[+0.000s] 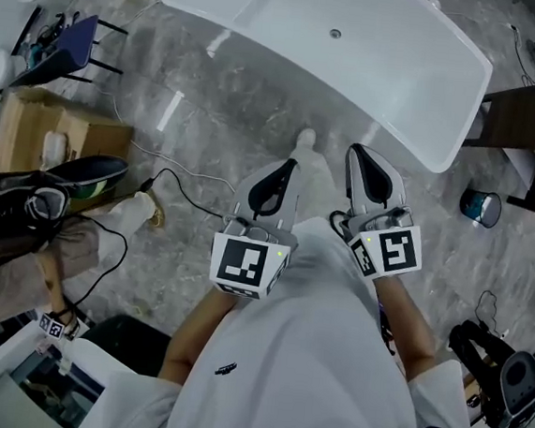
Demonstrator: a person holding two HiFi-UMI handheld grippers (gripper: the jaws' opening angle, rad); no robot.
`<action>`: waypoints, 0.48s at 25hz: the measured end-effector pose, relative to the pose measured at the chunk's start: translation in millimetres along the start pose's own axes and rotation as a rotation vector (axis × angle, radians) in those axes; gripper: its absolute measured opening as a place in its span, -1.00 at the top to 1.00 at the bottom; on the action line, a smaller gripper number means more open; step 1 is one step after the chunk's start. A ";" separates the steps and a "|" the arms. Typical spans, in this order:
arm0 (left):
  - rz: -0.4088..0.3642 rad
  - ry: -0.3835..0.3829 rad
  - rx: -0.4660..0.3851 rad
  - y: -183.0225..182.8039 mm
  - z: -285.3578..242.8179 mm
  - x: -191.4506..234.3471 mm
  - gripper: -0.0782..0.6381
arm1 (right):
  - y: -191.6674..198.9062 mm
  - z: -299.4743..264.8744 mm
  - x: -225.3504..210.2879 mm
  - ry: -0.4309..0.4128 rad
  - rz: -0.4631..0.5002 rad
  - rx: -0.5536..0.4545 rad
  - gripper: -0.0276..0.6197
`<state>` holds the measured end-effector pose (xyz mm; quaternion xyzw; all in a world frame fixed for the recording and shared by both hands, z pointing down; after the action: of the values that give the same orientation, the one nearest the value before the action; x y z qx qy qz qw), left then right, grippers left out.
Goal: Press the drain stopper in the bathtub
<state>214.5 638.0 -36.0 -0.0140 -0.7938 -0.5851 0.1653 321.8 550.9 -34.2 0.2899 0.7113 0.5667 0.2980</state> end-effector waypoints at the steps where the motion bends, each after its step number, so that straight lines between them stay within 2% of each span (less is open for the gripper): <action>1: 0.003 -0.001 0.004 -0.9 -6.4 10.0 0.78 | 1.8 -11.1 -2.6 0.007 0.000 0.004 0.93; 7: -0.002 0.014 0.040 -23.8 -64.9 88.8 0.78 | 0.0 -101.5 -36.2 0.091 -0.019 0.003 0.93; 12: -0.013 0.020 0.085 -66.7 -127.3 159.9 0.78 | -12.0 -197.7 -75.9 0.133 -0.046 0.028 0.93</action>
<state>80.3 470.8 -19.9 0.0041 -0.8163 -0.5521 0.1698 221.8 366.5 -3.1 0.2392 0.7440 0.5676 0.2590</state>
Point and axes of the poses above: the fingertips, and each gripper's own axes: z backward along the fingers, x to its left, y out of its underside, the point moved 5 cm from there along z, backward along the fingers, and after that the axes turned 8 degrees about y, right-handed, at the moved point
